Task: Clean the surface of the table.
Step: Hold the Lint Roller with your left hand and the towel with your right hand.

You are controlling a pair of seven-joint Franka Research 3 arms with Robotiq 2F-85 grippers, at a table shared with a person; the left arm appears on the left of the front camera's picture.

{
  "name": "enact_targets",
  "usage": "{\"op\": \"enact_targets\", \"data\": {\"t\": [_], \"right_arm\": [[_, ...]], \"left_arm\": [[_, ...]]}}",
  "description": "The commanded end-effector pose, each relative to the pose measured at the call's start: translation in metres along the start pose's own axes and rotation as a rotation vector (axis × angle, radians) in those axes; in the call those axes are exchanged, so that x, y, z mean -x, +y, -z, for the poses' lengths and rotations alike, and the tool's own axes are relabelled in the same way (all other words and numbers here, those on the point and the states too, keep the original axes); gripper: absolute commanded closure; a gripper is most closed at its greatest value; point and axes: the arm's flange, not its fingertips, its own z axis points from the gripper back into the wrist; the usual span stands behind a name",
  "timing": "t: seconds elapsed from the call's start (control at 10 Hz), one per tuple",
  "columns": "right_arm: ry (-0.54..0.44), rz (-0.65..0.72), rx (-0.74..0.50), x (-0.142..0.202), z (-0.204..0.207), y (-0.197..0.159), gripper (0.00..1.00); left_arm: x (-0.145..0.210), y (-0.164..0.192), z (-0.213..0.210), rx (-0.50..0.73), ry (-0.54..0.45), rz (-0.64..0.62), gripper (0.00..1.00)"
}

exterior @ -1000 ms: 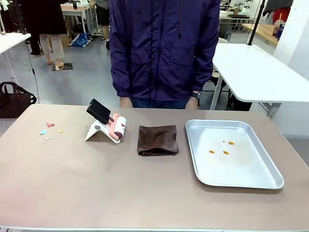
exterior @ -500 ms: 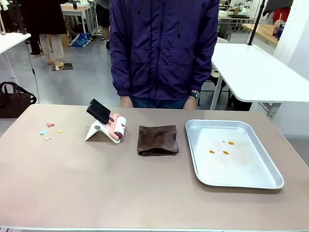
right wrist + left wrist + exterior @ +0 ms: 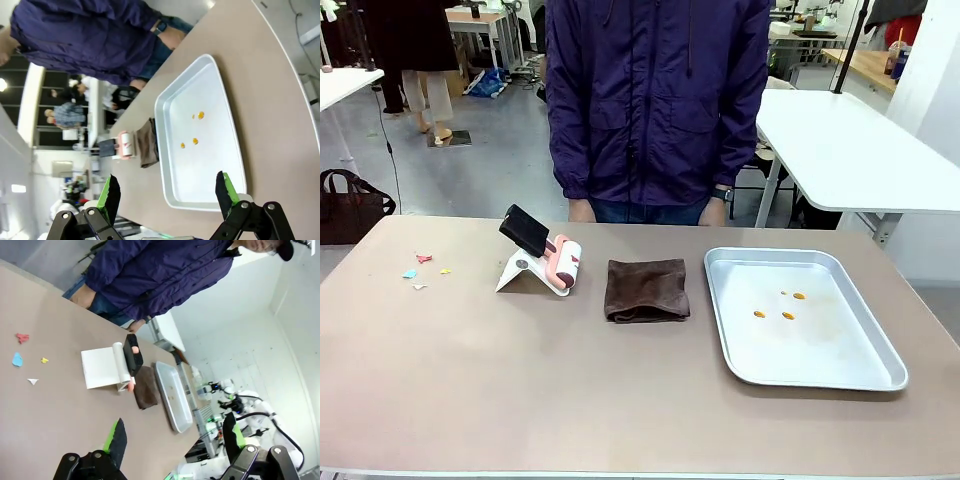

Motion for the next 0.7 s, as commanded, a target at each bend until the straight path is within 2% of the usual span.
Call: {"op": "enact_targets", "data": {"t": [0.0, 0.1, 0.2, 0.3, 0.4, 0.5, 0.6], "right_arm": [[0.076, -0.160, 0.137, 0.016, 0.045, 0.069, 0.00], [0.130, -0.256, 0.209, 0.018, 0.073, 0.101, 0.00], [0.176, -0.338, 0.234, 0.018, 0.104, 0.133, 0.00], [0.251, -0.415, 0.175, 0.018, 0.131, 0.155, 0.00], [0.329, -0.462, 0.185, 0.020, 0.161, 0.177, 0.00], [0.360, -0.480, 0.241, 0.024, 0.194, 0.198, 0.00], [0.445, -0.495, 0.297, 0.033, 0.234, 0.220, 0.00]], "left_arm": [[-0.018, -0.039, 0.026, -0.124, 0.099, 0.060, 0.00], [-0.029, -0.056, 0.048, -0.182, 0.158, 0.099, 0.00], [-0.043, -0.055, 0.056, -0.281, 0.229, 0.129, 0.00], [-0.054, -0.060, 0.072, -0.331, 0.285, 0.139, 0.00], [-0.061, -0.067, 0.093, -0.403, 0.334, 0.159, 0.00], [-0.064, -0.076, 0.115, -0.445, 0.394, 0.171, 0.00], [-0.068, -0.078, 0.137, -0.485, 0.459, 0.214, 0.00]]}}
